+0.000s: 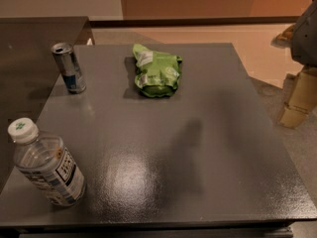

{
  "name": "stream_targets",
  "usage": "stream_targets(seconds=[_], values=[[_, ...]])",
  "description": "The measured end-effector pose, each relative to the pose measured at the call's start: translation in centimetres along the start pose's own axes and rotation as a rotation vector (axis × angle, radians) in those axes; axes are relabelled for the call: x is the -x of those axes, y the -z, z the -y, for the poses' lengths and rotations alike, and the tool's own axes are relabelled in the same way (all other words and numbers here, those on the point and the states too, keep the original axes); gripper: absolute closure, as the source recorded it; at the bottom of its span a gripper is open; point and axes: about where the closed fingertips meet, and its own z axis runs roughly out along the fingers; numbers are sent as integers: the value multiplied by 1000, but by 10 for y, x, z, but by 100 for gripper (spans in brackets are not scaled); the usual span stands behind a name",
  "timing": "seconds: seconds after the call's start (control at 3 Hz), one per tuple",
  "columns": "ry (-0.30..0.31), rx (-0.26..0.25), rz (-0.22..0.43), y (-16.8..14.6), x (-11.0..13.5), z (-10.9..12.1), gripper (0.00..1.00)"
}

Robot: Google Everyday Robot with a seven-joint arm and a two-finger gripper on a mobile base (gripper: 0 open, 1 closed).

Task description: Move redbull can near blue plastic bottle

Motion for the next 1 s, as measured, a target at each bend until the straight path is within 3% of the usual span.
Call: stream_targets(seconds=[0.33,0.67,1.0], values=[[0,0,0,0,0,0,0],[7,-17,41,2,12,3,0],[24,-30,125,1,54,20,0]])
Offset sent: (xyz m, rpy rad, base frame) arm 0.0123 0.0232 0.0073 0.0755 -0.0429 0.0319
